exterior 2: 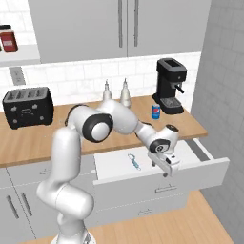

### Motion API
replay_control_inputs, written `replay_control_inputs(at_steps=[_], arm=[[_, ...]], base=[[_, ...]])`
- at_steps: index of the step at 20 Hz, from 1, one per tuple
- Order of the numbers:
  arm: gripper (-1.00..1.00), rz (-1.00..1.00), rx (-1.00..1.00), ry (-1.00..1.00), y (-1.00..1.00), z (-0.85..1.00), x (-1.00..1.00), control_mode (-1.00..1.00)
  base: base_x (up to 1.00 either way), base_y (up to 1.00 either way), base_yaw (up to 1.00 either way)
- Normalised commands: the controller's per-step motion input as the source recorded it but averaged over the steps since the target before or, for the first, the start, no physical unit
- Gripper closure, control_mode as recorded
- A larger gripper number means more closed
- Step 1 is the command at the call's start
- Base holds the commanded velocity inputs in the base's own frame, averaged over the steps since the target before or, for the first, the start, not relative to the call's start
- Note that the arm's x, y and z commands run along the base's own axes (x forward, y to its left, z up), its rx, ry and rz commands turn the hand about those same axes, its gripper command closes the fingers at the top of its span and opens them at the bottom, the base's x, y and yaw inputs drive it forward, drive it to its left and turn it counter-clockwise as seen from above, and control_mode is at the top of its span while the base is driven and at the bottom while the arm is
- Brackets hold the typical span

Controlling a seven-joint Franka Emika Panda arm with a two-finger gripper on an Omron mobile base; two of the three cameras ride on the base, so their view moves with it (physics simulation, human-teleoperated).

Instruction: Pick the peeler from the drawer and place it on the counter.

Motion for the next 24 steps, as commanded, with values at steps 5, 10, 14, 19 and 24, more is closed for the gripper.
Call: replay_control_inputs(at_steps=[5, 10, 14, 19, 24], arm=[[-1.0, 0.0, -0.06, 0.0, -0.2, -0.42, 0.09, -1.0], [1.0, 0.0, -0.01, 0.01, -0.35, -0.18, -0.18, -1.0], [1.0, 0.0, 0.0, -0.01, -0.15, 0.0, -0.23, -1.0], [1.0, 0.0, 0.05, -0.13, -0.89, 0.0, -0.97, -1.0], [1.0, -0.02, 0.13, -0.2, -1.0, 0.0, -1.0, -1.0]], base=[[0.0, 0.0, 0.0], [0.0, 0.0, 0.0], [0.0, 0.0, 0.0], [0.0, 0.0, 0.0], [0.0, 0.0, 0.0]])
